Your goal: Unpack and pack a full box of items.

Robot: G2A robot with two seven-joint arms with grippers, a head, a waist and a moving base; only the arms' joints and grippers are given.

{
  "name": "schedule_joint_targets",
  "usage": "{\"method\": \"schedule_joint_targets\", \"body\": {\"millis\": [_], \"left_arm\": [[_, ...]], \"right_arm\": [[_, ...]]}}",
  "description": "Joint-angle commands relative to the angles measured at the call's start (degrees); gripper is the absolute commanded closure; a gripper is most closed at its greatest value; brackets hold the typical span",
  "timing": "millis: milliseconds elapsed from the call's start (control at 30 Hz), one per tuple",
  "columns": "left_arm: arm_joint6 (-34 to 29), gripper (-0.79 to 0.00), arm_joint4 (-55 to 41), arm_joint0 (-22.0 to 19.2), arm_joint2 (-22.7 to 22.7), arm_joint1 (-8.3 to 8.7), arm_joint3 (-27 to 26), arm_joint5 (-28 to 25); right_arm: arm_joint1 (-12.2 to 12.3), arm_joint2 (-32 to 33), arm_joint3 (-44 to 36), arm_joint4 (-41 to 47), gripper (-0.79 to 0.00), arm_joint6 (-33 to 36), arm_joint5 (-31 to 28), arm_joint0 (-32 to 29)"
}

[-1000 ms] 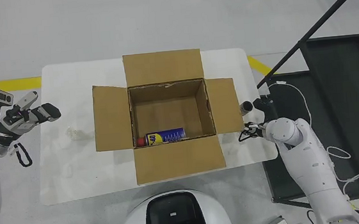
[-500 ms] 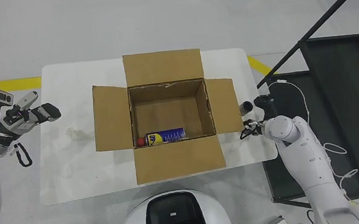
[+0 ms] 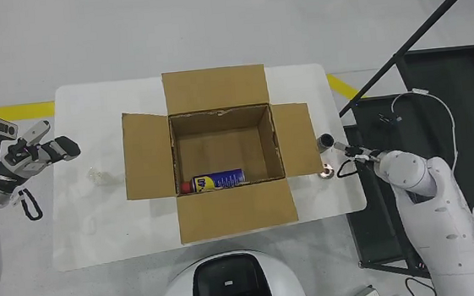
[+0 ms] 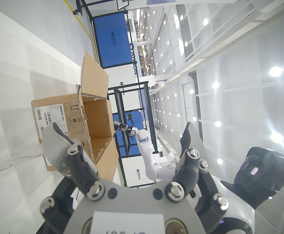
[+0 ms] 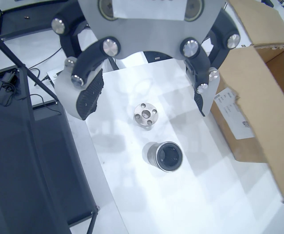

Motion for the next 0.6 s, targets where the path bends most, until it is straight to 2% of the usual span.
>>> {"method": "schedule_joint_targets", "body": {"millis": [0, 300, 567], "left_arm": [[0.0, -0.785, 0.0, 0.0, 0.0, 0.00, 0.0, 0.0], [0.0, -0.785, 0.0, 0.0, 0.0, 0.00, 0.0, 0.0], [0.0, -0.785, 0.0, 0.0, 0.0, 0.00, 0.0, 0.0]], "right_arm": [[0.0, 0.2, -2.6, 2.0, -0.785, 0.5, -1.1, 0.7], [0.7, -6.2, -7.7, 4.5, -0.785, 8.4, -15.0, 10.1], [0.5, -17.9, -6.1, 8.0, -0.785, 14.2, -26.5, 17.0]]}}
